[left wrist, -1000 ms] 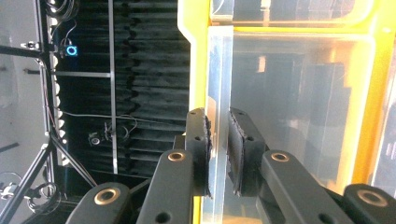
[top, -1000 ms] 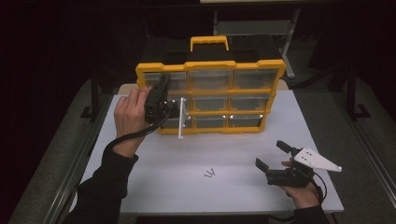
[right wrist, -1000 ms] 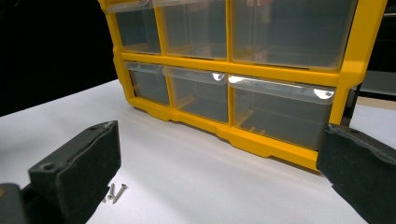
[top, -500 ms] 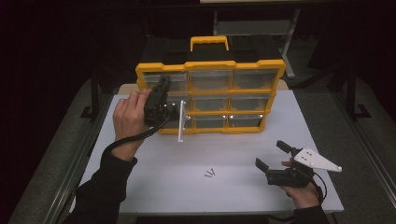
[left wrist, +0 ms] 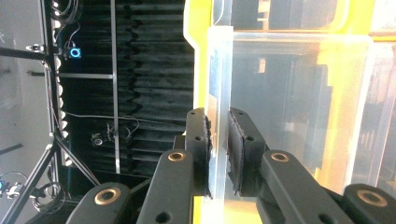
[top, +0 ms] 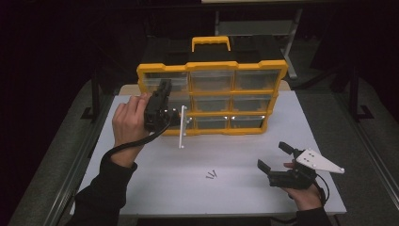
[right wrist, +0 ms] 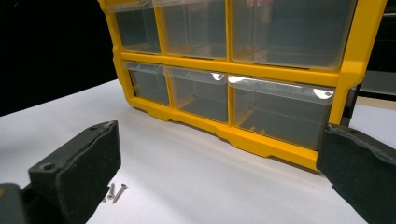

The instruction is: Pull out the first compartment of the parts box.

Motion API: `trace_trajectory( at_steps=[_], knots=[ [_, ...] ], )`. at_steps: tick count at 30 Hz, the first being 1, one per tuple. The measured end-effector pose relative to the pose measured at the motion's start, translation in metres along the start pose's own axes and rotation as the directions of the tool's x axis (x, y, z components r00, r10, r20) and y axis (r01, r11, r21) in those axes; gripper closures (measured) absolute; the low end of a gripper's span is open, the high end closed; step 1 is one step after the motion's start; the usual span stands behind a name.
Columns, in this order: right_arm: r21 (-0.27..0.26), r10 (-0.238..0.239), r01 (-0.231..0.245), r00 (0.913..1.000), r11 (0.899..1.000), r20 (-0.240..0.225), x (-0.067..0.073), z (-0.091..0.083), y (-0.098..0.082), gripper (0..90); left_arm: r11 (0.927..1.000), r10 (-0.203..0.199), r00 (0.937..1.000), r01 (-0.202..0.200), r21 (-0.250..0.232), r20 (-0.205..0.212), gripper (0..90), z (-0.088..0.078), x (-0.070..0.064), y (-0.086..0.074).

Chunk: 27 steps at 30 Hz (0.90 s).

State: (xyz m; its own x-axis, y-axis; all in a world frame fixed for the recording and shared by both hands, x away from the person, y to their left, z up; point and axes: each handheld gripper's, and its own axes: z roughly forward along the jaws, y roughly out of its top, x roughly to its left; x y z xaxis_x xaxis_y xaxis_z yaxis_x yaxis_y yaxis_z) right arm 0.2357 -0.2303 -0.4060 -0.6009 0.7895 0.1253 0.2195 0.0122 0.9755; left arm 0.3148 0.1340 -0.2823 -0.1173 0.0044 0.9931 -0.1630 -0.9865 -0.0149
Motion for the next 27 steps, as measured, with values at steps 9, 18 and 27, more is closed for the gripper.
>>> trace_trajectory(
  at_steps=[9, 18, 27],
  knots=[
    [0.0, -0.001, 0.001, 1.0, 1.0, 0.0, 0.0, 0.0, 0.0, 0.0, 1.0, 0.0, 1.0, 0.0, -0.002, -0.005, 79.4, -0.007, 0.0, 0.001],
    [0.001, -0.001, 0.001, 1.0, 1.0, 0.001, 0.0, 0.0, 0.0, 0.0, 1.0, 0.002, 1.0, -0.002, -0.008, -0.005, 79.4, -0.014, 0.001, 0.002],
    [0.002, -0.002, 0.002, 1.0, 1.0, 0.0, 0.0, 0.0, 0.0, 0.0, 1.0, 0.0, 1.0, 0.0, -0.01, -0.006, 79.4, -0.022, 0.001, 0.003]
  ],
)
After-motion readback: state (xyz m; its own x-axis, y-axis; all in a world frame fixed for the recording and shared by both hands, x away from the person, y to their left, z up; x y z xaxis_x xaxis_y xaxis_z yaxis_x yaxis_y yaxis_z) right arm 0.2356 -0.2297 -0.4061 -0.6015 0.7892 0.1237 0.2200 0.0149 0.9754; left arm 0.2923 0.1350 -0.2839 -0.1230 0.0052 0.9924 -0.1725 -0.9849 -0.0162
